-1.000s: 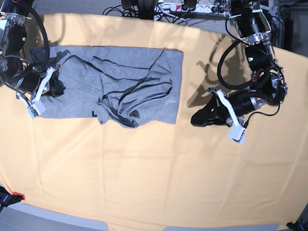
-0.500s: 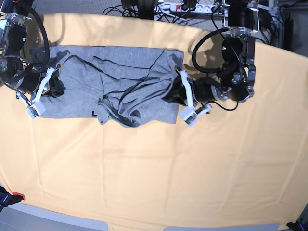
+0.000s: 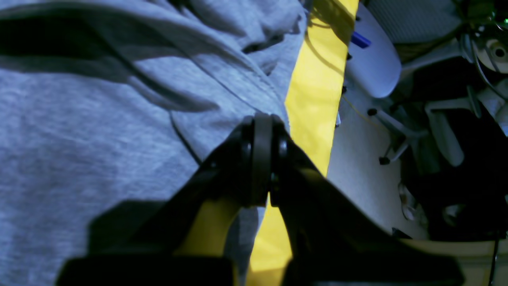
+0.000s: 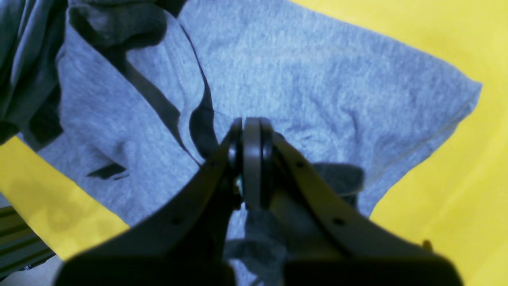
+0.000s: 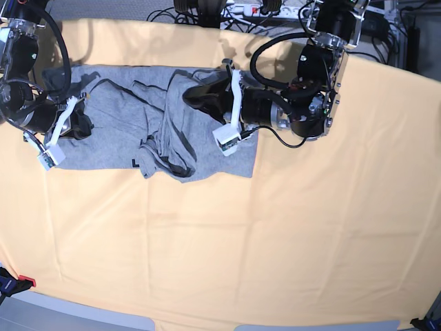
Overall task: Layout the t-shirt on the table in an organized manner, then fold the t-shirt properly
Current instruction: 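Reach the left gripper back onto the folded layer and press it flat, then release the shirt with the left gripper and withdraw it, then lift the shirt's end with the right gripper and fold it over the stack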
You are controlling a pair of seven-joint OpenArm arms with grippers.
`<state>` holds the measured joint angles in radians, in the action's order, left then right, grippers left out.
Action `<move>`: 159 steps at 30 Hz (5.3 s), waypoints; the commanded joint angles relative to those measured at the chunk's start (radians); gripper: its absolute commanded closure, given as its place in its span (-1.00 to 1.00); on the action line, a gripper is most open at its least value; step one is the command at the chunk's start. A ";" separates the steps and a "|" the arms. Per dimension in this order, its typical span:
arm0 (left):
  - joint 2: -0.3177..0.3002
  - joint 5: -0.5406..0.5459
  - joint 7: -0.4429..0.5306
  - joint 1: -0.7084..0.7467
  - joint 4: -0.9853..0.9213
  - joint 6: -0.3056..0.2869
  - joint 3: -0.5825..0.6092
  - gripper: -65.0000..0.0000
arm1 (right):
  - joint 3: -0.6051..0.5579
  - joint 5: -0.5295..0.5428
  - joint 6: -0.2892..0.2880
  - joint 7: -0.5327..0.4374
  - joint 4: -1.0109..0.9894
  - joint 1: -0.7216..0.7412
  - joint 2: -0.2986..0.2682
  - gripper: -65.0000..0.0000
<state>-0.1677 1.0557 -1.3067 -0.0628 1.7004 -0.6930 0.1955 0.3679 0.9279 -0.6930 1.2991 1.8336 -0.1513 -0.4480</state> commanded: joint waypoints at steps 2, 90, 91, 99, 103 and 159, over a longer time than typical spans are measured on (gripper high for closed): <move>0.001 0.027 0.008 -0.045 0.017 -0.005 -0.035 1.00 | 0.006 0.019 -0.005 -0.031 0.015 0.018 -0.018 1.00; -0.190 -0.077 0.094 -0.132 -0.092 -0.005 -0.357 1.00 | 0.496 0.451 0.011 0.043 -0.398 -0.079 -0.016 -0.44; -0.201 -0.068 0.094 -0.132 -0.092 -0.005 -0.357 1.00 | 0.496 0.498 0.003 0.072 -0.417 -0.079 -0.012 -0.44; -0.234 -0.051 0.094 -0.132 -0.092 -0.005 -0.360 1.00 | 0.481 0.535 -0.005 0.097 -0.446 -0.079 0.053 -0.44; -0.234 -0.051 0.093 -0.132 -0.092 -0.005 -0.360 1.00 | 0.428 0.535 -0.005 0.097 -0.446 -0.079 0.081 -0.44; -0.234 -0.052 0.094 -0.132 -0.092 -0.005 -0.360 1.00 | 0.290 0.556 -0.005 0.097 0.292 -0.090 0.241 1.00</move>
<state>-0.3908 0.9798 -1.2316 -0.1753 1.5898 -0.6907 -0.1585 0.6479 1.4479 -0.6933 1.4261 2.1086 -0.2523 -0.1928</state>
